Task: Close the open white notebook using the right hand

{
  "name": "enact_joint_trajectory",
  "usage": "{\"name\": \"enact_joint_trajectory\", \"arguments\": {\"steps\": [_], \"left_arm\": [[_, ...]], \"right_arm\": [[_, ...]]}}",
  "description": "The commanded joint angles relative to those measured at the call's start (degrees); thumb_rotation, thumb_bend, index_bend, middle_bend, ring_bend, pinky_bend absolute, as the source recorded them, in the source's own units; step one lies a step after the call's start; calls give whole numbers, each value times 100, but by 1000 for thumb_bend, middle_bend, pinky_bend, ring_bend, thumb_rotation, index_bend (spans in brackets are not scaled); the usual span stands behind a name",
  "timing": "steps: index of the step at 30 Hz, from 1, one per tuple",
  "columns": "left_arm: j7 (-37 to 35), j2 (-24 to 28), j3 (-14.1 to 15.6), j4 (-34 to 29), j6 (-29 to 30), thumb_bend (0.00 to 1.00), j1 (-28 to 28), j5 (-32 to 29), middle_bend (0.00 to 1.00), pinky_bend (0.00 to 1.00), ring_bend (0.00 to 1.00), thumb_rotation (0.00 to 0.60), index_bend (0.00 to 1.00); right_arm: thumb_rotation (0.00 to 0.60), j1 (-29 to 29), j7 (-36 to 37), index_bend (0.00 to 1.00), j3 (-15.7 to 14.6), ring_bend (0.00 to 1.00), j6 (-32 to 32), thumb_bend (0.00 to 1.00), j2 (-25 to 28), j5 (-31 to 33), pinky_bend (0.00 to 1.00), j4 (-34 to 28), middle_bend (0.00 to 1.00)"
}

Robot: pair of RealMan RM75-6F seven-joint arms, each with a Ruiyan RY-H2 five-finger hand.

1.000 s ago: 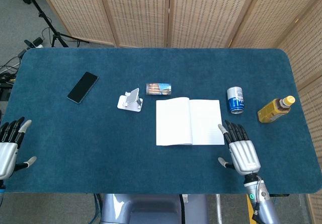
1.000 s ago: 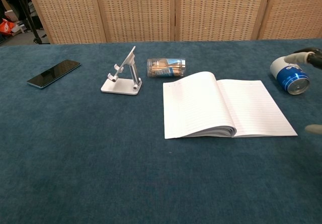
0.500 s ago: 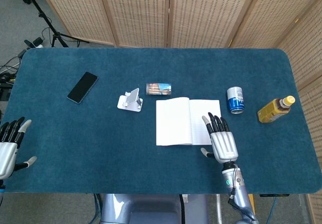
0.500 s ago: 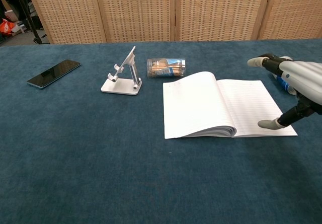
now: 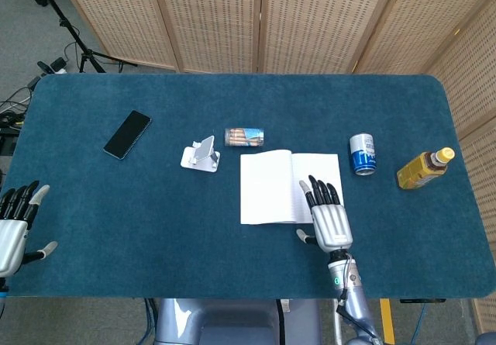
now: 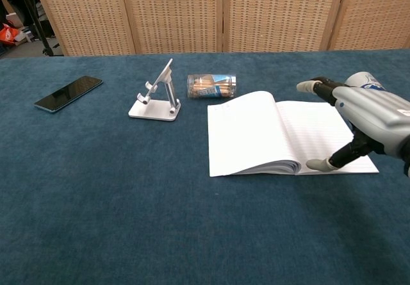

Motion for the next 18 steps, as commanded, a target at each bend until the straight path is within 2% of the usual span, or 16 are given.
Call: {"name": "enact_joint_trajectory", "arguments": {"steps": [1, 18], "left_arm": [[-16, 6, 1, -3, 15, 53, 6, 9, 0, 0, 0, 600, 0], [-131, 56, 28, -33, 139, 54, 49, 134, 0, 0, 0, 600, 0]], "right_arm": [[600, 38, 3, 0, -10, 0, -14, 208, -61, 16, 58, 58, 0], [600, 323, 191, 0, 30, 0, -257, 194, -542, 235, 41, 737, 0]]}}
